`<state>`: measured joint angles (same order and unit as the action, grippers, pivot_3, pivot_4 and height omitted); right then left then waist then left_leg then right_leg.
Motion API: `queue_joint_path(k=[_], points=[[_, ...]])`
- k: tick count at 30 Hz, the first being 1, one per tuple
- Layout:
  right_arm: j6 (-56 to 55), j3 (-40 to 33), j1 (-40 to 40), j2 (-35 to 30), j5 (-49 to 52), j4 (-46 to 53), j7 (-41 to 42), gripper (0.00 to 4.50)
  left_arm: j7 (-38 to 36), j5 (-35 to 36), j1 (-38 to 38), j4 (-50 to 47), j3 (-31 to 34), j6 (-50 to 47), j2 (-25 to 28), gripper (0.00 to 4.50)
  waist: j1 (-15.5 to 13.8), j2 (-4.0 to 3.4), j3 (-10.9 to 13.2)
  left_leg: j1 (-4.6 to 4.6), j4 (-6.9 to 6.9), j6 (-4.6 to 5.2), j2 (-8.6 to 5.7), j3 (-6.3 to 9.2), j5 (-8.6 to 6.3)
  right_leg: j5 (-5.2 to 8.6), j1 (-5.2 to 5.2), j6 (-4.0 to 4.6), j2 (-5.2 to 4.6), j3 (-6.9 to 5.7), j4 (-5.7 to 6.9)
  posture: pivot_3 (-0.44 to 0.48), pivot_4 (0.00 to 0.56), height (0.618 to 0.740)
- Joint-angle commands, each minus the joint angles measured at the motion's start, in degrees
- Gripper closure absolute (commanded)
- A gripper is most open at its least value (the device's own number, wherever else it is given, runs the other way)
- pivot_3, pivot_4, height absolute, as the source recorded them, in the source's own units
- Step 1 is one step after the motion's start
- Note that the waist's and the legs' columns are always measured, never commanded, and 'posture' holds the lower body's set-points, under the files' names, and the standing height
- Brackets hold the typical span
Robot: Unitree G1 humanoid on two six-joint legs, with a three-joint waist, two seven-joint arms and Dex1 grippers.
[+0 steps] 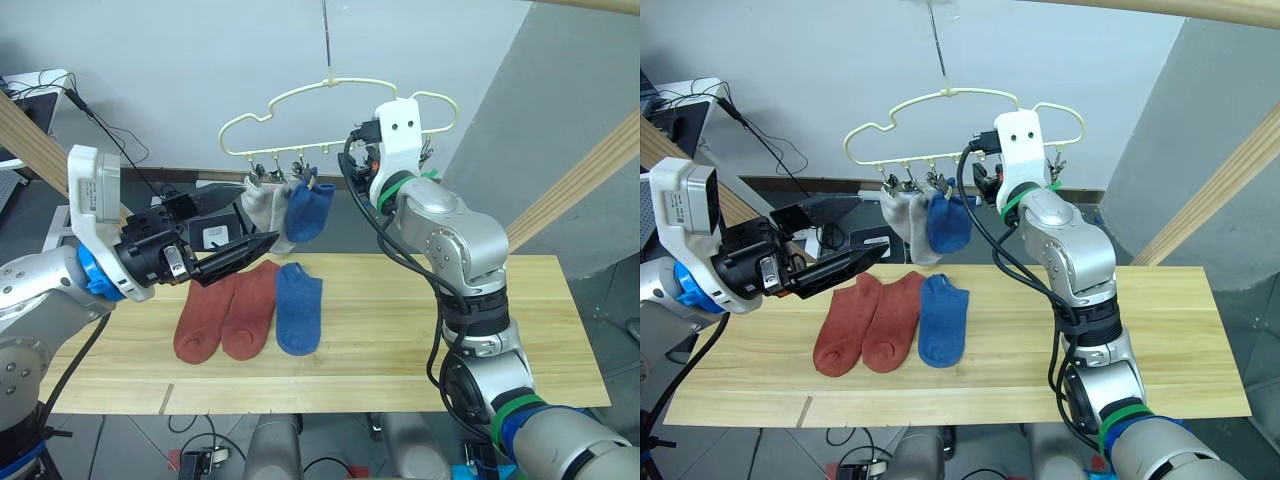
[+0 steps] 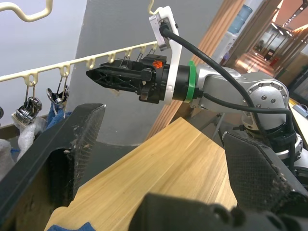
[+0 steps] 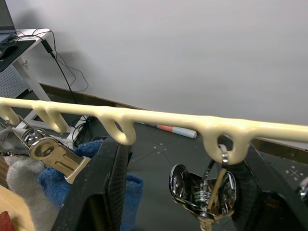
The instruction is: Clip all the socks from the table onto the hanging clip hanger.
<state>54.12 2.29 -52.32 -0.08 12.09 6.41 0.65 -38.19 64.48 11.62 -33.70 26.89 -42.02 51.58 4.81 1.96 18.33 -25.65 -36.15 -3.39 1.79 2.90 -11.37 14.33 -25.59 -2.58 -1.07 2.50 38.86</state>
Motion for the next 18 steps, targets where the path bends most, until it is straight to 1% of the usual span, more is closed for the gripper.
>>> queue_joint_path(k=[1,2,3,5,9,12,15,18], points=[[-1.72,-0.24,-1.42,0.32,-0.36,1.11,0.32,1.82,-0.16,0.81,-0.21,-2.06,2.13,1.11,0.51,0.00,0.00,0.00,0.00,0.00,0.00,0.00,0.00,0.00,0.00,0.00,0.00,0.00,0.00,0.00,0.00,-0.063,0.317,0.740],[-1.82,-0.24,-1.46,0.30,-0.43,0.98,0.39,1.82,-0.19,0.73,-0.20,-2.03,2.08,1.14,0.52,0.00,0.00,0.00,0.00,0.00,0.00,0.00,0.00,0.00,0.00,0.00,0.00,0.00,0.00,0.00,0.00,-0.064,0.316,0.740],[-1.81,-0.24,-1.46,0.30,-0.45,0.99,0.46,1.97,-0.20,0.70,-0.20,-2.00,2.08,1.16,0.53,0.00,0.00,0.00,0.00,0.00,0.00,0.00,0.00,0.00,0.00,0.00,0.00,0.00,0.00,0.00,0.00,-0.064,0.316,0.740],[-1.79,-0.26,-1.45,0.32,-0.46,1.02,0.55,2.44,-0.19,0.68,-0.19,-1.98,2.07,1.17,0.53,0.00,0.00,0.00,0.00,0.00,0.00,0.00,0.00,0.00,0.00,0.00,0.00,0.00,0.00,0.00,0.00,-0.064,0.316,0.740],[-1.81,-0.30,-1.42,0.42,-0.65,0.91,0.36,3.79,-0.22,0.56,-0.10,-1.87,1.83,1.22,0.46,0.00,0.00,0.00,0.00,0.00,0.00,0.00,0.00,0.00,0.00,0.00,0.00,0.00,0.00,0.00,0.00,-0.068,0.317,0.740],[-1.77,-0.39,-1.40,0.44,-0.77,0.89,0.21,4.42,-0.37,0.34,-0.03,-1.67,1.80,1.27,0.55,0.00,0.00,0.00,0.00,0.00,0.00,0.00,0.00,0.00,0.00,0.00,0.00,0.00,0.00,0.00,0.00,-0.067,0.317,0.740],[-1.77,-0.45,-1.37,0.42,-1.06,0.93,0.10,4.48,-0.05,0.15,-0.16,-1.73,1.66,1.17,0.49,0.00,0.00,0.00,0.00,0.00,0.00,0.00,0.00,0.00,0.00,0.00,0.00,0.00,0.00,0.00,0.00,-0.067,0.317,0.740],[-1.82,-0.49,-1.48,0.20,-1.59,0.94,-0.09,4.48,2.59,-1.08,-0.98,-1.92,0.37,-1.28,1.67,0.00,0.00,0.00,0.00,0.00,0.00,0.00,0.00,0.00,0.00,0.00,0.00,0.00,0.00,0.00,0.00,-0.067,0.324,0.740]])
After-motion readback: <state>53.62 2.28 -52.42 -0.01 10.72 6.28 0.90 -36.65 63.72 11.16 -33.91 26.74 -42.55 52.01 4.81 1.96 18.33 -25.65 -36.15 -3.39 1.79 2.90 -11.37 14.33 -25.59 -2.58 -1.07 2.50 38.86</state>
